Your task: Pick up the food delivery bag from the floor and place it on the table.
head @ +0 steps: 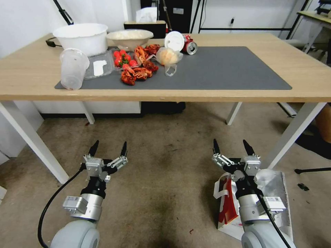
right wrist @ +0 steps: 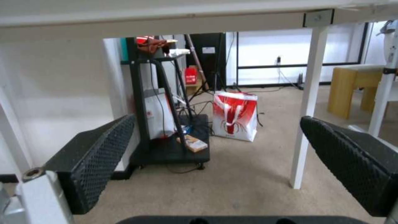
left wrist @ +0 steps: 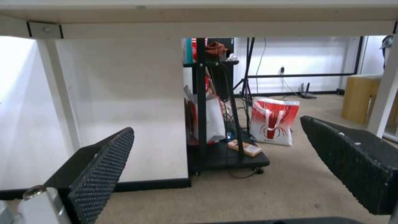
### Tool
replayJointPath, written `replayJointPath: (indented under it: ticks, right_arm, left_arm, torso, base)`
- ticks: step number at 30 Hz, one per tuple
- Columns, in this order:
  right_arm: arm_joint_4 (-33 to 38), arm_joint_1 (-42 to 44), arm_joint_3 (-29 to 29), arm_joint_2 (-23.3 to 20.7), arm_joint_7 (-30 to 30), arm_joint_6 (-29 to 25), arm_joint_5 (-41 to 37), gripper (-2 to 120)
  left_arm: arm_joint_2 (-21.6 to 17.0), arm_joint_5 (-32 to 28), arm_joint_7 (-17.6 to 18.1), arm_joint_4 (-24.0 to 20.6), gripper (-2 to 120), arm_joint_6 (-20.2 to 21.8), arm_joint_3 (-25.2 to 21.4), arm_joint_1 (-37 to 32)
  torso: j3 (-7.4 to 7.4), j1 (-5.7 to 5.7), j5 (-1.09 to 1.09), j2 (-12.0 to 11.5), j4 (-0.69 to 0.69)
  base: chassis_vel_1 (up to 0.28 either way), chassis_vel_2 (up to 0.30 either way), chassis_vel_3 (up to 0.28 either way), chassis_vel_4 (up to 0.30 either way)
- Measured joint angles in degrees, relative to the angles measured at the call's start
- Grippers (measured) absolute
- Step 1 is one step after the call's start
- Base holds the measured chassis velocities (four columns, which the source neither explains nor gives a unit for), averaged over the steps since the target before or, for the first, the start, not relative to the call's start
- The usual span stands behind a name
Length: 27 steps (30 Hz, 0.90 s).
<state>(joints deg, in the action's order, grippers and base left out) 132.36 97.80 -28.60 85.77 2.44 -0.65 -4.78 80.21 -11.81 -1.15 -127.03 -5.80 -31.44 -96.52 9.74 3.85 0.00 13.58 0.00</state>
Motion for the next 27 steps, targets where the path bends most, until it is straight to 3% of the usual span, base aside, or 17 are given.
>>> replayJointPath:
  ticks: [27]
  right_arm:
    - [-0.31,-0.04,0.11,0.49,-0.08,0.13,-0.08,100]
  left_arm:
    - [0.14,0.0,-0.01,0.34,100,-0.06,0.06,0.02]
  torso:
    - [-4.41,-1.28,0.0,-5.7,0.0]
  base:
    - [0.0,0.0,0.0,0.0]
